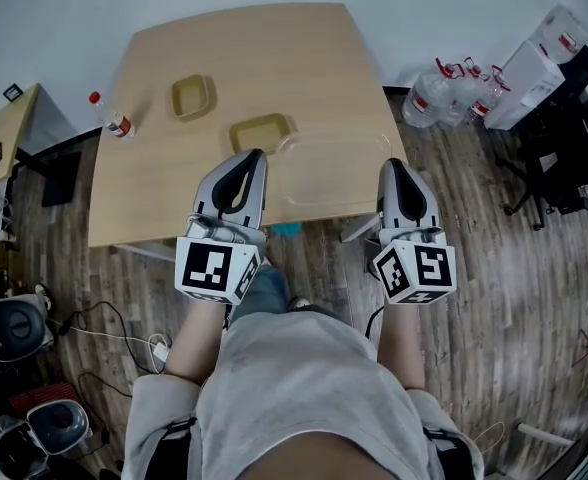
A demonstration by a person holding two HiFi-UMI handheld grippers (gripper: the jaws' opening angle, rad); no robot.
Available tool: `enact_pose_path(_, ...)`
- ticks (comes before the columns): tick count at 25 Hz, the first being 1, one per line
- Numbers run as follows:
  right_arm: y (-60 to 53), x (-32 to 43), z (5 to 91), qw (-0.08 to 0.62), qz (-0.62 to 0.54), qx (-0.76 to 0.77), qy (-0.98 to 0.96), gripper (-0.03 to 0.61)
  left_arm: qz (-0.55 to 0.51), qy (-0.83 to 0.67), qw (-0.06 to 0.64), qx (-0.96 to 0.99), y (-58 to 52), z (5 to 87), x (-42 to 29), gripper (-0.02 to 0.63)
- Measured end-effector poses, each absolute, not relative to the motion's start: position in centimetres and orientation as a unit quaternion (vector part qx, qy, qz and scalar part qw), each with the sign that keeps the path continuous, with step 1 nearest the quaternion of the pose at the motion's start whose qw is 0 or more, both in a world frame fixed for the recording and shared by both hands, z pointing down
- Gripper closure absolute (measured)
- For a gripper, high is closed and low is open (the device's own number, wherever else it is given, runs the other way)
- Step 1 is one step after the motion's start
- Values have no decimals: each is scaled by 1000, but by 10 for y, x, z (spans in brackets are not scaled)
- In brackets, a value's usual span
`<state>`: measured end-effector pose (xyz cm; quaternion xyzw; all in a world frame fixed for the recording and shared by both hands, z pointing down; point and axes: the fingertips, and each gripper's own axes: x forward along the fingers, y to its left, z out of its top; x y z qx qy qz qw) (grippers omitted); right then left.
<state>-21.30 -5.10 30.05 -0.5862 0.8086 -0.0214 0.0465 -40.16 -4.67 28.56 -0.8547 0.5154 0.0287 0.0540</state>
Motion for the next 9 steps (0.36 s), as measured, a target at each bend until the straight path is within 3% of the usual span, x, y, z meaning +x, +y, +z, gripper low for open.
enact_pose_path(9,-43,-211,301,49,-20,-589,807,557,27,513,52,-856,-39,287,-399,598)
